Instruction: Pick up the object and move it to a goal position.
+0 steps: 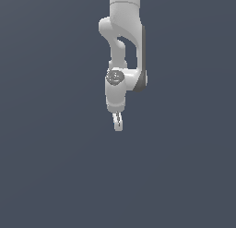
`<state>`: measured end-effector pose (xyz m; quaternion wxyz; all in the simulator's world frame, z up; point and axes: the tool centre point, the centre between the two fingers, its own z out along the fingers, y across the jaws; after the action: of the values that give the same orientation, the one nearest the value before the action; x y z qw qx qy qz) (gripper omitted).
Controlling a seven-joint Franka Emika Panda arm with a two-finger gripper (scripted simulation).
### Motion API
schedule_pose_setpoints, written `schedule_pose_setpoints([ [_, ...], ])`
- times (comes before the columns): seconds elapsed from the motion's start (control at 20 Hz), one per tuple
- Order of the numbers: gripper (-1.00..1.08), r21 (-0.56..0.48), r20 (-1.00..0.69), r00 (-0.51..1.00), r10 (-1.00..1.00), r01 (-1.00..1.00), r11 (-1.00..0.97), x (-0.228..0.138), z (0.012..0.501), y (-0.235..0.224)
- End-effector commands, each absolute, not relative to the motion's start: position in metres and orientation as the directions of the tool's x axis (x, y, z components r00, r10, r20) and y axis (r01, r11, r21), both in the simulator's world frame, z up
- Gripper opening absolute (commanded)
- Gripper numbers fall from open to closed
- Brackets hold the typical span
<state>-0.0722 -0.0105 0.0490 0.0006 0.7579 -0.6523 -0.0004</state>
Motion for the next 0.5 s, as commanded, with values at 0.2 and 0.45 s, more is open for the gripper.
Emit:
schedule_pose_setpoints([
  [0.2, -1.0, 0.0, 0.0, 0.148, -0.989, -0.989, -0.148, -0.0716, 0.0424, -0.0104],
  [0.45, -1.0, 0.0, 0.0, 0.148, -0.989, -0.989, -0.148, -0.0716, 0.0424, -0.0104],
])
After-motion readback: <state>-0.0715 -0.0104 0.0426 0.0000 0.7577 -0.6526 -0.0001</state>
